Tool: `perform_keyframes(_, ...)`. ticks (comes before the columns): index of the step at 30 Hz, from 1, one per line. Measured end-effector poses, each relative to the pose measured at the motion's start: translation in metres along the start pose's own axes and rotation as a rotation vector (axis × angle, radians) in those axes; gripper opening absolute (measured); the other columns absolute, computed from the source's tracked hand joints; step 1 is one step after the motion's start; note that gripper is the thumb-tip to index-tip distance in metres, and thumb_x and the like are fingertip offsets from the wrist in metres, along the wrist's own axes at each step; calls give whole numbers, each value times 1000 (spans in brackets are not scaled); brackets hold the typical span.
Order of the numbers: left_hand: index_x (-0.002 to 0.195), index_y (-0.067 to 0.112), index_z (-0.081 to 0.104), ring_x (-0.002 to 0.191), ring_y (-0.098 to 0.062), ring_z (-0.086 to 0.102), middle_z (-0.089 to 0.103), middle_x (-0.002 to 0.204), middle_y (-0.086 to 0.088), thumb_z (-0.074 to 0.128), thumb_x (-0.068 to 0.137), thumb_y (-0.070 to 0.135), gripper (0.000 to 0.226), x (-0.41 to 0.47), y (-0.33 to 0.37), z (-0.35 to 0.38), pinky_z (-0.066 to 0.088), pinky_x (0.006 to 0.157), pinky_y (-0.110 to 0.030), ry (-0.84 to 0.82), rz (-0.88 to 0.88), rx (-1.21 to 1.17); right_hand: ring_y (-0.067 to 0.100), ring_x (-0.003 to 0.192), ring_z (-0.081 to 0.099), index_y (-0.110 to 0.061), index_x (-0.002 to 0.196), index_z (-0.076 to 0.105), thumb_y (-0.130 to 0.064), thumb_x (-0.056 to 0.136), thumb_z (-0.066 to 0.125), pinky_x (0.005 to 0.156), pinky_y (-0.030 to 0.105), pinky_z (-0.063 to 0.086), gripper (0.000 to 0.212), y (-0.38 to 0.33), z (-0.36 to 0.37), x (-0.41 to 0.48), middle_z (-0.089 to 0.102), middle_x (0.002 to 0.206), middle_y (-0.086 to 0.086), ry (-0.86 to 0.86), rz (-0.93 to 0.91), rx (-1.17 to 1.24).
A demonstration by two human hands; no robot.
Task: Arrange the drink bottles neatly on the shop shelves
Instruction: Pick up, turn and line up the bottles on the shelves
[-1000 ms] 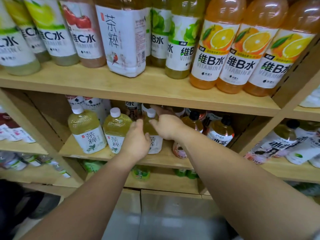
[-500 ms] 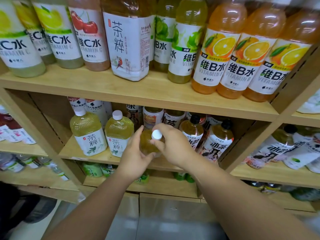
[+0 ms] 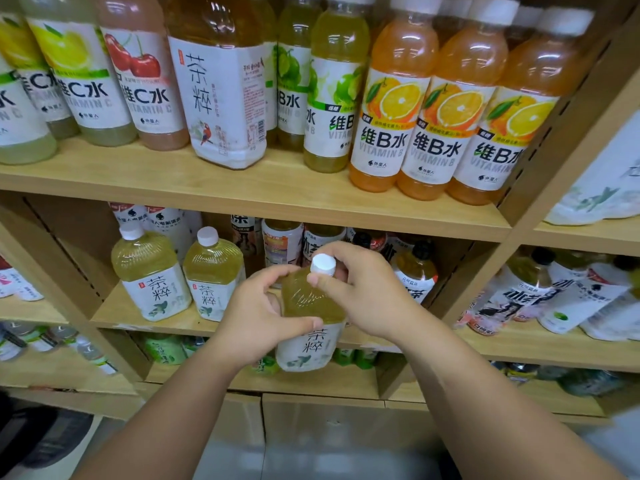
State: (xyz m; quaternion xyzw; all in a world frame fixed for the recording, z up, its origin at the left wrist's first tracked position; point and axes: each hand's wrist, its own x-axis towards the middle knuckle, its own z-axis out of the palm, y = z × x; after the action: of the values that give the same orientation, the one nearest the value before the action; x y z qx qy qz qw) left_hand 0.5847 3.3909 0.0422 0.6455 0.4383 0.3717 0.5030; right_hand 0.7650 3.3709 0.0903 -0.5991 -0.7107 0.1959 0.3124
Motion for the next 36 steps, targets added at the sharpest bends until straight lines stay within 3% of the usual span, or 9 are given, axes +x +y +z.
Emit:
perform_keyframes(4, 120, 7, 64, 45, 1, 59, 68, 56, 11, 92, 59, -9, 69, -3, 30, 13, 46, 48, -10, -14, 93, -54, 5, 63, 45, -23, 102, 70, -34, 93, 71, 60, 27, 38, 14, -17, -47, -11, 51, 67, -12, 13, -45, 31)
perform_keyframes(8, 109, 31, 73, 75, -50, 69, 76, 86, -14, 100, 44, 32, 70, 1, 71, 42, 60, 66, -62, 9, 196, -125, 4, 56, 41, -21, 91, 72, -33, 90, 75, 54, 19, 31, 13, -19, -101, -24, 42, 56, -12, 86, -73, 91)
perform_keyframes(10, 107, 28, 74, 83, -59, 65, 76, 92, -17, 94, 41, 37, 70, 3, 88, 65, 56, 71, -71, 34, 231, -156, 4, 54, 40, -23, 94, 74, -37, 88, 77, 54, 22, 31, 16, -11, -125, -32, 42, 55, -11, 148, -50, 112)
perform_keyframes(15, 105, 15, 75, 79, -38, 68, 76, 97, -19, 92, 38, 32, 71, -1, 124, 134, 57, 78, -64, 58, 246, -234, 2, 54, 40, -23, 103, 75, -35, 84, 81, 57, 28, 35, 23, 21, -175, -66, 41, 57, -12, 297, -28, 248)
perform_keyframes(18, 101, 15, 77, 77, -31, 70, 76, 95, -18, 92, 39, 27, 66, -3, 144, 176, 59, 69, -47, 55, 257, -296, 4, 59, 42, -29, 106, 72, -38, 84, 80, 60, 27, 37, 25, 43, -206, -94, 43, 64, -10, 382, -39, 290)
perform_keyframes(23, 102, 8, 71, 72, -15, 76, 80, 88, -5, 96, 40, 0, 68, -1, 190, 250, 59, 60, -25, 46, 344, -370, 0, 90, 59, -44, 122, 65, -61, 75, 74, 82, 22, 51, 51, 95, -260, -148, 63, 102, -11, 418, -34, 338)
perform_keyframes(27, 98, 8, 72, 70, -11, 74, 79, 85, 0, 84, 54, 3, 47, 10, 228, 310, 57, 60, -22, 55, 432, -409, 5, 131, 55, -58, 144, 39, -58, 76, 81, 105, 45, 50, 80, 134, -301, -183, 56, 141, -23, 320, -27, 389)
perform_keyframes(30, 102, 6, 72, 73, -17, 76, 79, 91, -6, 92, 50, 2, 56, 21, 252, 353, 59, 62, -27, 20, 454, -418, 2, 126, 60, -51, 152, 30, -38, 82, 83, 104, 42, 52, 89, 156, -328, -200, 59, 140, -23, 356, -47, 445)
perform_keyframes(36, 114, 7, 72, 92, -24, 75, 77, 108, -14, 90, 57, 15, 61, 48, 291, 428, 62, 82, -37, -108, 485, -402, 3, 124, 61, -46, 155, 27, -30, 87, 76, 98, 34, 55, 86, 195, -380, -216, 59, 141, -18, 548, -69, 489)
